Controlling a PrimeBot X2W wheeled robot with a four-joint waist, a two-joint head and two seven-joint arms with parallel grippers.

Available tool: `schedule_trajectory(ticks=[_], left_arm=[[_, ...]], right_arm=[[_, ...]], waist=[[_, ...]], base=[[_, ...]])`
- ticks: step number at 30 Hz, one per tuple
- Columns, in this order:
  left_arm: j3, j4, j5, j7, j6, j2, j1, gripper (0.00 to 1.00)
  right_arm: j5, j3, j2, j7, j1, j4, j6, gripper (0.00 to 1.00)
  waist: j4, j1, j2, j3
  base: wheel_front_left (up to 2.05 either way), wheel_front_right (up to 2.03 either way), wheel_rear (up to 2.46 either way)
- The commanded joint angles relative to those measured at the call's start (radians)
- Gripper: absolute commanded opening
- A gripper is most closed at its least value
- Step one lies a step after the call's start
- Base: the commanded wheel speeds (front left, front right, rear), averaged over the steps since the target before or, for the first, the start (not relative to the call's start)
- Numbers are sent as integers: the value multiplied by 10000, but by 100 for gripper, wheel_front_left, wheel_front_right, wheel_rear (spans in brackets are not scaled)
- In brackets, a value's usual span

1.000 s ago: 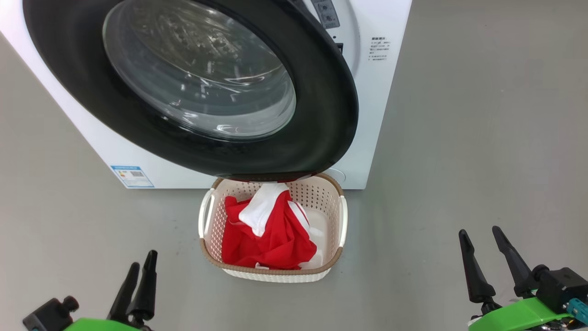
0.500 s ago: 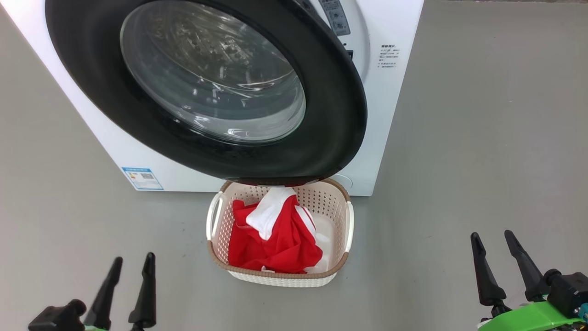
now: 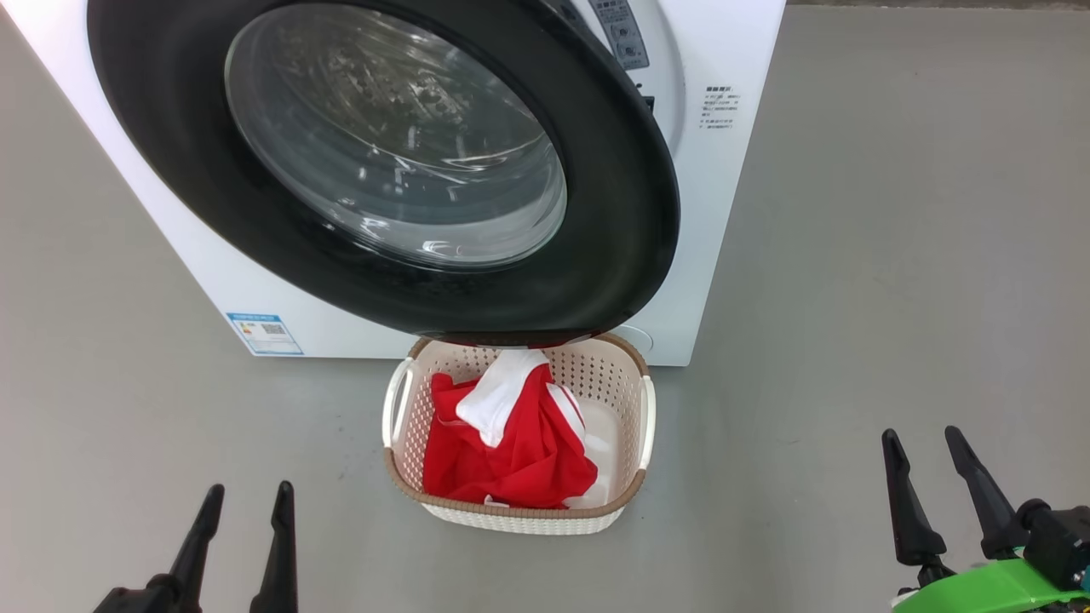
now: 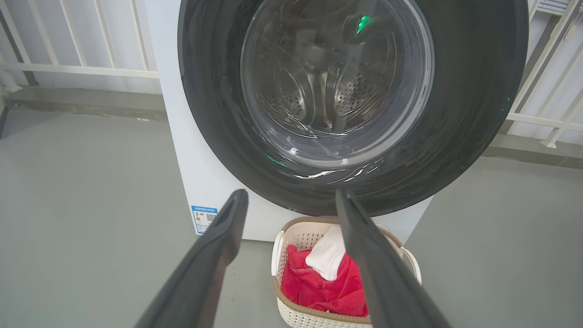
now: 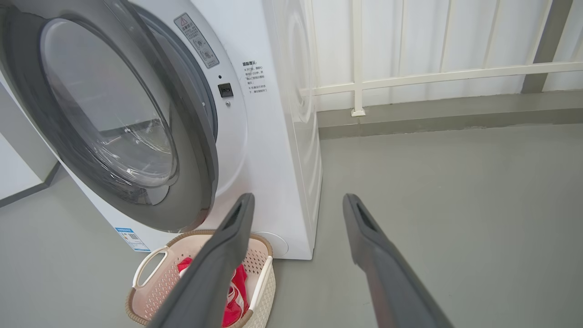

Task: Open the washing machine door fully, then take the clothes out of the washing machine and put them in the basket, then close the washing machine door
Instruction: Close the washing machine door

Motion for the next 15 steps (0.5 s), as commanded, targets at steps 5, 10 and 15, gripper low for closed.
schedule_trajectory(ticks=[5, 10, 15], left_arm=[[383, -174, 139, -122, -56, 15, -68, 100], [389, -222, 164, -122, -56, -15, -113, 100], [300, -223, 159, -122, -56, -52, -93, 100]], right_arm=[[56, 166, -90, -65, 44, -233, 63, 100], [65, 167, -99, -65, 48, -246, 63, 100], [172, 296, -93, -65, 40, -297, 63, 37]], waist=[[0, 0, 0, -7], [39, 0, 0, -56], [138, 0, 0, -108]], base=[[0, 0, 0], [0, 0, 0], [0, 0, 0]])
